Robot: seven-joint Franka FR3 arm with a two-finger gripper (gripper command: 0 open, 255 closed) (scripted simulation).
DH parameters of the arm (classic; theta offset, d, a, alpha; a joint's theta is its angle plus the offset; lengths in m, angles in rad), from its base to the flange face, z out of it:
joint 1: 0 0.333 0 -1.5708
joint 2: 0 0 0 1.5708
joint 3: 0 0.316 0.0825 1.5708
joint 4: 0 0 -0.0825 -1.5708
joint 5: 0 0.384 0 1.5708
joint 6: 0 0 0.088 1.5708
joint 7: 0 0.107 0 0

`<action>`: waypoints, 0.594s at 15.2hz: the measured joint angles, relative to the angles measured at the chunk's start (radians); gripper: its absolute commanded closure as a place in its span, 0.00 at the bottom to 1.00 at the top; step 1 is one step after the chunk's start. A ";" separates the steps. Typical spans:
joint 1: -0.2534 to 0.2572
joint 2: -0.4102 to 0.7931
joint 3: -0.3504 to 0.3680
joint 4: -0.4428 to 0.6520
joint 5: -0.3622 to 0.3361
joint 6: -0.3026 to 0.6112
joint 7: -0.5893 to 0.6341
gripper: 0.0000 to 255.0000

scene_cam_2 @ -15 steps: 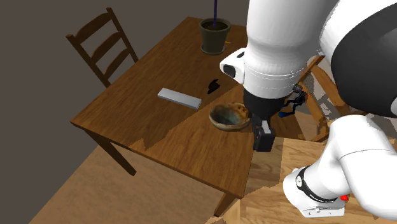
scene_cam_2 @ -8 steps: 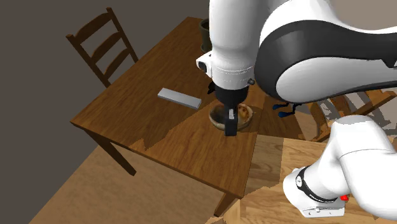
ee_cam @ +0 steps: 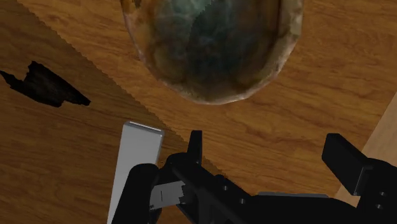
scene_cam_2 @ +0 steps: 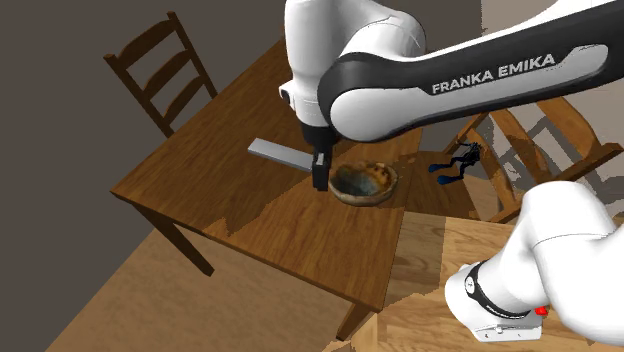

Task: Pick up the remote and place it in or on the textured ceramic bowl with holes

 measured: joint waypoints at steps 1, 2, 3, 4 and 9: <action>-0.005 0.038 -0.012 0.019 0.003 0.024 -0.013 0.00; -0.008 0.070 -0.020 0.044 0.007 0.035 -0.022 0.00; -0.010 0.109 -0.028 0.070 0.014 0.052 -0.032 0.00; -0.018 0.139 -0.041 0.087 0.017 0.070 -0.050 0.00; -0.041 0.305 -0.077 0.205 0.062 0.138 -0.109 0.00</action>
